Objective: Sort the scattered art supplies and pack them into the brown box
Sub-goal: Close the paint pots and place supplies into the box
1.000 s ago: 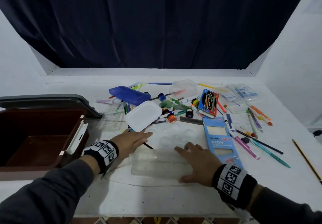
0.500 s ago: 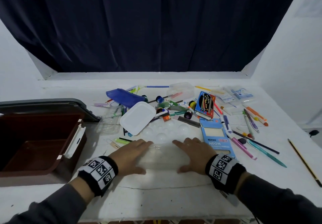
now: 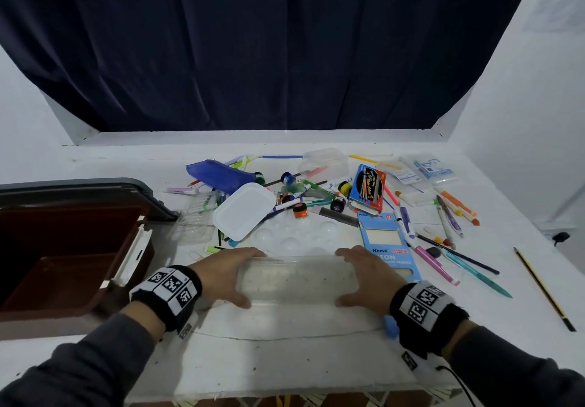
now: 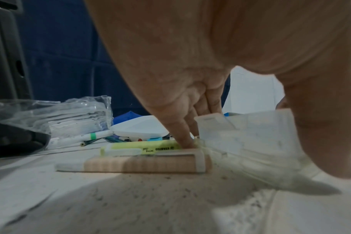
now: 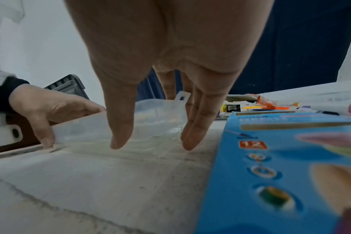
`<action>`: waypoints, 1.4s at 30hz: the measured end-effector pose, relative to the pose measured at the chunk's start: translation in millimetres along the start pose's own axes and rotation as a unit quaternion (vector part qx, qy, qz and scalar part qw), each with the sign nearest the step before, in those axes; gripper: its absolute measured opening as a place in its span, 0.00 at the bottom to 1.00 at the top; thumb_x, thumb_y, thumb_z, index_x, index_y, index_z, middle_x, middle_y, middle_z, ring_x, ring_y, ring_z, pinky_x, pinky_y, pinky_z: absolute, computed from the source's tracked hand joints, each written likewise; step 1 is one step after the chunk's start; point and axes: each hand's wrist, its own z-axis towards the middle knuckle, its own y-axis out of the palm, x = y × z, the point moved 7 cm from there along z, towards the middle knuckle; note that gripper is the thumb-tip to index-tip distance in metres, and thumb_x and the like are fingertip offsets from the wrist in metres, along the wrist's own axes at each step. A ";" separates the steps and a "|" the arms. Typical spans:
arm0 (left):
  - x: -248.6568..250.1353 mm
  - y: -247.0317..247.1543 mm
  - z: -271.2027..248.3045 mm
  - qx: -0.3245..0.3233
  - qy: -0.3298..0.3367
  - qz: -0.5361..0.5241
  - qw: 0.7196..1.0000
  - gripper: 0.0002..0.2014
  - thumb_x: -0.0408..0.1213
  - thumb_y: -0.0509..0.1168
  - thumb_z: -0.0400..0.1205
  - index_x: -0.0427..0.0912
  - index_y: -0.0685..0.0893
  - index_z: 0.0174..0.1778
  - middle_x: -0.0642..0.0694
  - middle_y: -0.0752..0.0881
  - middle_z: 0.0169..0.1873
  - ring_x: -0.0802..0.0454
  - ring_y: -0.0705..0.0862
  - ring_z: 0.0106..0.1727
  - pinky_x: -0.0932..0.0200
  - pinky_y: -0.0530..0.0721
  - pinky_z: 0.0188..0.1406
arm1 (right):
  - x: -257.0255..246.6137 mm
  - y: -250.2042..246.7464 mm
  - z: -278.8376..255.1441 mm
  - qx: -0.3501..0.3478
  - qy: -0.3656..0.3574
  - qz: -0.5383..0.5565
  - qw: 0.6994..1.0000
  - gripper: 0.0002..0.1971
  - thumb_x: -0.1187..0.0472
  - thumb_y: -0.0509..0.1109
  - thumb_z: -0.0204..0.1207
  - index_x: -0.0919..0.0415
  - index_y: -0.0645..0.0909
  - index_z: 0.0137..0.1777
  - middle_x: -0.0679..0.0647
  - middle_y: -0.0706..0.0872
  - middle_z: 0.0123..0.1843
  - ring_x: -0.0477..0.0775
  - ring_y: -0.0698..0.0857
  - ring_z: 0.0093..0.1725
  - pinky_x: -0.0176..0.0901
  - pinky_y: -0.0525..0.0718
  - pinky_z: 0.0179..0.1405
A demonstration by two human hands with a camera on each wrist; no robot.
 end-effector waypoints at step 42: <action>5.2 4.2 -10.0 0.048 0.069 0.056 0.995 0.51 0.51 0.82 0.67 0.57 0.63 0.84 0.59 0.70 0.70 0.59 0.73 0.69 0.70 0.68 0.61 | -13.0 2.9 1.4 -0.073 0.032 -0.107 0.991 0.52 0.29 0.78 0.58 0.41 0.58 0.80 0.44 0.75 0.70 0.52 0.78 0.66 0.53 0.79 0.62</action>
